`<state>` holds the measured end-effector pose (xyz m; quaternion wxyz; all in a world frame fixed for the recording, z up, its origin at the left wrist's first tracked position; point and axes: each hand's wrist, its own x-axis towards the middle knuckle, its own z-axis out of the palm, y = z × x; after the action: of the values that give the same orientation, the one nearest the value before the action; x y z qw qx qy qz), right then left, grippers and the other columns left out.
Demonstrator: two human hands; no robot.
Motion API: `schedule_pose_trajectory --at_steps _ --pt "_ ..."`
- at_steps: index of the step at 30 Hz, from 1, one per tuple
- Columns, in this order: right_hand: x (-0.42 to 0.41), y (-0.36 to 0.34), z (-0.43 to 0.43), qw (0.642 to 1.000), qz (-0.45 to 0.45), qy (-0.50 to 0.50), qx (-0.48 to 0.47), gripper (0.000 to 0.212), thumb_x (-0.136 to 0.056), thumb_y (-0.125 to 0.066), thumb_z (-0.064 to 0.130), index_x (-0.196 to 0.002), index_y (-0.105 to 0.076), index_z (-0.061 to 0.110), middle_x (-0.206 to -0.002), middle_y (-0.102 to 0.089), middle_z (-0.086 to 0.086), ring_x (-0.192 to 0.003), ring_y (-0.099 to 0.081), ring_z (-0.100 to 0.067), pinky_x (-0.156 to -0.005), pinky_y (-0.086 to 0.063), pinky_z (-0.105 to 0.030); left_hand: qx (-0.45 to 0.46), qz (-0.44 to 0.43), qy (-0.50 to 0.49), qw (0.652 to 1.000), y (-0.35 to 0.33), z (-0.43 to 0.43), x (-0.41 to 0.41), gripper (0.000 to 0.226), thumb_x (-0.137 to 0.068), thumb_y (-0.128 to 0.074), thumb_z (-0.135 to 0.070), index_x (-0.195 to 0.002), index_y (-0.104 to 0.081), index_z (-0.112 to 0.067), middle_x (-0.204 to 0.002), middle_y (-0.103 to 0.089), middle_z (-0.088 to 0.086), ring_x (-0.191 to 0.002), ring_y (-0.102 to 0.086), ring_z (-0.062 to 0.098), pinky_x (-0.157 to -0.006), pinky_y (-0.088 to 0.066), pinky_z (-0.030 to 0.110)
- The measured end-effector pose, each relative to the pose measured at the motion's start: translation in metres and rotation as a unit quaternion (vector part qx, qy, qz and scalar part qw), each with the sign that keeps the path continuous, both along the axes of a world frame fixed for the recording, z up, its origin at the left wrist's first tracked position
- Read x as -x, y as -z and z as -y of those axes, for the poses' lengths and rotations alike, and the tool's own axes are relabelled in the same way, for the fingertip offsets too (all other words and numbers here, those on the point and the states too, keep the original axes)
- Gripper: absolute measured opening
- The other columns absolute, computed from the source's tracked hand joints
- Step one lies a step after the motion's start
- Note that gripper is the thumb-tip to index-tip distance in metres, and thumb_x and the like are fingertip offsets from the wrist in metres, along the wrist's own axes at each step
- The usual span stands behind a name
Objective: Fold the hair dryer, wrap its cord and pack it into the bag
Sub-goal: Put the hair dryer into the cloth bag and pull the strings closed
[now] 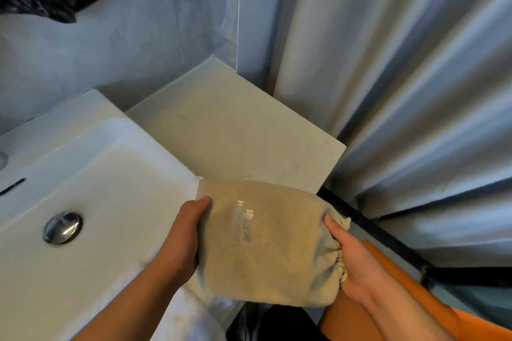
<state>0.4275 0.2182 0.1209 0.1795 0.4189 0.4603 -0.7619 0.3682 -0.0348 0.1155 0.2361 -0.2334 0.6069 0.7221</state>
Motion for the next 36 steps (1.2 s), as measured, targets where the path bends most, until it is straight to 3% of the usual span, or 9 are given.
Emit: schedule_pose_trajectory --at_steps 4,7,13,16,20,23,26,30,36 --pt "0.044 -0.002 -0.013 1.000 -0.005 -0.021 -0.013 0.046 -0.080 -0.063 0.041 -0.113 -0.069 0.011 -0.102 -0.075 -0.016 -0.099 -0.069 -0.032 -0.086 -0.051 -0.041 -0.016 -0.002 -0.009 1.000 0.003 -0.009 0.029 0.049 -0.099 -0.039 -0.038 -0.080 -0.080 -0.022 -0.095 -0.077 0.008 -0.090 -0.072 0.022 -0.082 -0.051 0.041" --pt "0.080 -0.002 -0.025 0.999 -0.009 -0.048 -0.011 0.042 -0.086 -0.061 0.039 -0.116 -0.066 0.011 -0.102 -0.075 -0.015 -0.103 -0.067 -0.032 -0.087 -0.051 -0.042 -0.026 -0.001 -0.047 0.999 0.004 -0.019 0.048 0.045 -0.098 -0.041 -0.038 -0.087 -0.079 -0.018 -0.100 -0.076 0.011 -0.095 -0.071 0.025 -0.087 -0.051 0.044" --pt "0.164 0.013 -0.057 0.987 -0.025 -0.156 -0.031 0.053 -0.076 -0.066 0.047 -0.118 -0.066 0.014 -0.110 -0.074 -0.010 -0.104 -0.069 -0.027 -0.094 -0.051 -0.042 -0.011 0.012 -0.180 0.984 0.009 -0.056 0.085 0.037 -0.096 -0.047 -0.037 -0.101 -0.074 -0.012 -0.096 -0.077 0.010 -0.092 -0.072 0.024 -0.082 -0.052 0.041" --pt "0.205 0.018 -0.082 0.977 -0.010 -0.211 -0.018 0.051 -0.076 -0.065 0.047 -0.115 -0.068 0.014 -0.108 -0.075 -0.010 -0.103 -0.069 -0.027 -0.088 -0.052 -0.040 -0.018 0.039 -0.247 0.968 0.009 -0.085 0.099 0.037 -0.093 -0.051 -0.041 -0.099 -0.075 -0.013 -0.092 -0.077 0.010 -0.092 -0.071 0.028 -0.082 -0.053 0.042" --pt "0.253 0.020 -0.116 0.962 0.003 -0.273 -0.003 0.052 -0.075 -0.066 0.048 -0.113 -0.070 0.013 -0.108 -0.075 -0.012 -0.105 -0.068 -0.029 -0.099 -0.049 -0.044 -0.025 0.072 -0.306 0.949 0.006 -0.125 0.117 0.037 -0.092 -0.053 -0.043 -0.099 -0.074 -0.013 -0.092 -0.077 0.011 -0.088 -0.071 0.027 -0.077 -0.052 0.039" --pt "0.287 0.020 -0.135 0.951 0.000 -0.310 0.005 0.045 -0.081 -0.063 0.046 -0.110 -0.071 0.012 -0.104 -0.076 -0.012 -0.101 -0.070 -0.027 -0.094 -0.052 -0.042 -0.016 0.080 -0.342 0.936 0.004 -0.149 0.131 0.038 -0.092 -0.053 -0.044 -0.102 -0.073 -0.013 -0.089 -0.078 0.009 -0.089 -0.070 0.027 -0.078 -0.052 0.039" --pt "0.314 0.023 -0.143 0.939 0.000 -0.345 0.012 0.055 -0.071 -0.068 0.048 -0.114 -0.069 0.013 -0.106 -0.076 -0.010 -0.100 -0.071 -0.025 -0.088 -0.053 -0.037 -0.010 0.084 -0.378 0.922 0.003 -0.164 0.142 0.039 -0.091 -0.054 -0.044 -0.108 -0.071 -0.014 -0.096 -0.077 0.009 -0.095 -0.070 0.027 -0.079 -0.052 0.039" --pt "0.343 0.032 -0.143 0.923 0.007 -0.385 0.023 0.061 -0.069 -0.070 0.052 -0.119 -0.066 0.016 -0.110 -0.074 -0.009 -0.104 -0.069 -0.026 -0.097 -0.050 -0.041 -0.003 0.092 -0.405 0.910 0.004 -0.168 0.152 0.043 -0.089 -0.055 -0.048 -0.113 -0.070 -0.016 -0.104 -0.076 0.011 -0.101 -0.070 0.028 -0.084 -0.053 0.042" --pt "0.378 0.047 -0.115 0.899 0.019 -0.438 0.014 0.061 -0.069 -0.070 0.053 -0.117 -0.067 0.016 -0.109 -0.074 -0.010 -0.105 -0.069 -0.028 -0.103 -0.047 -0.047 0.023 0.108 -0.441 0.891 0.026 -0.145 0.171 0.066 -0.065 -0.063 -0.065 -0.116 -0.067 -0.023 -0.111 -0.074 0.006 -0.102 -0.070 0.026 -0.092 -0.053 0.050"
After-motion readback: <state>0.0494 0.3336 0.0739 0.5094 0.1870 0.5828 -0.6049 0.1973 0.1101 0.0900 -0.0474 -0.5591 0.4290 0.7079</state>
